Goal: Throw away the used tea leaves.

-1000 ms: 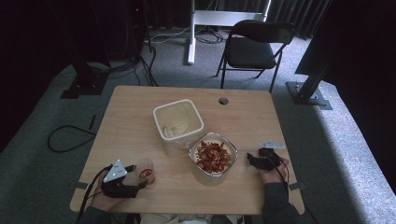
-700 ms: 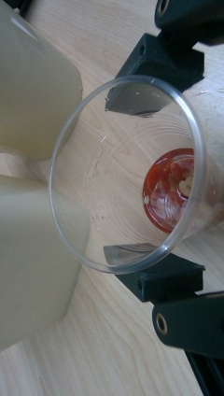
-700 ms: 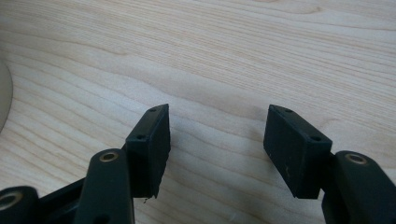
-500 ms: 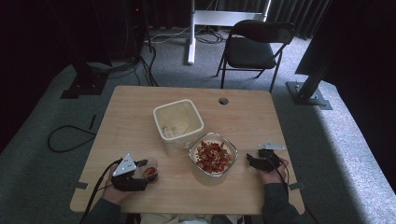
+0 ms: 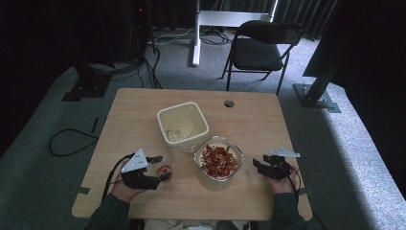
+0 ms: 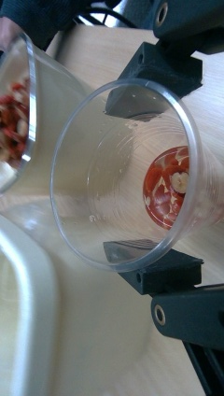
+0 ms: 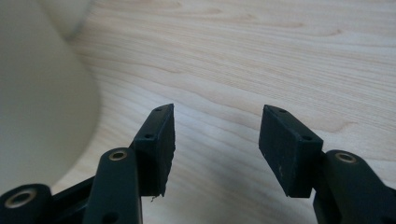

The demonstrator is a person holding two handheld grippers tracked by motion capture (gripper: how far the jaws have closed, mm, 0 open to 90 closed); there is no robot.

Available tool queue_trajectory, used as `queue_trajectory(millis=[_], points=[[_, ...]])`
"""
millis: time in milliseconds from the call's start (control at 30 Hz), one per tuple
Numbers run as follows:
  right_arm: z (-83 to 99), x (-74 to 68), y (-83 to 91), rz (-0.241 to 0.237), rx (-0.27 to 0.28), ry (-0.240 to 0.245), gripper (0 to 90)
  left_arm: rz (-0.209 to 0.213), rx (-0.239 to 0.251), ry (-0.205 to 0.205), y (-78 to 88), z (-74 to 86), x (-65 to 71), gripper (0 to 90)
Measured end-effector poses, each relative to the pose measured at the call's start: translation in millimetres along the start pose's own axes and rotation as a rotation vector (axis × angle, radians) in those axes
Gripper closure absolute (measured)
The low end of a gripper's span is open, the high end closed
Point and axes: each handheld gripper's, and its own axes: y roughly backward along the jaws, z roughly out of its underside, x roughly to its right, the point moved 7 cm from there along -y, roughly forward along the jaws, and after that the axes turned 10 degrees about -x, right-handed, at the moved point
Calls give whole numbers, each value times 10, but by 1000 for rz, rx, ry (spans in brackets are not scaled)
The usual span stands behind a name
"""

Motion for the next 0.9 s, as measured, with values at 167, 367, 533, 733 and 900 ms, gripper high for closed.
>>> queue_trajectory(millis=[167,367,533,733,900], points=[[28,-116,232,-21,-3,43,434,19,2,-25,35,-229,47,304],[-47,-277,575,-38,48,107,407,27,25,-32,89,-496,68,306],[-125,-428,738,-57,83,153,400,32,32,-36,80,-661,96,311],[-244,-657,864,-84,125,222,364,44,42,-50,3,-928,152,321],[-309,-774,921,-97,142,256,357,58,53,-61,-71,-1153,209,324]])
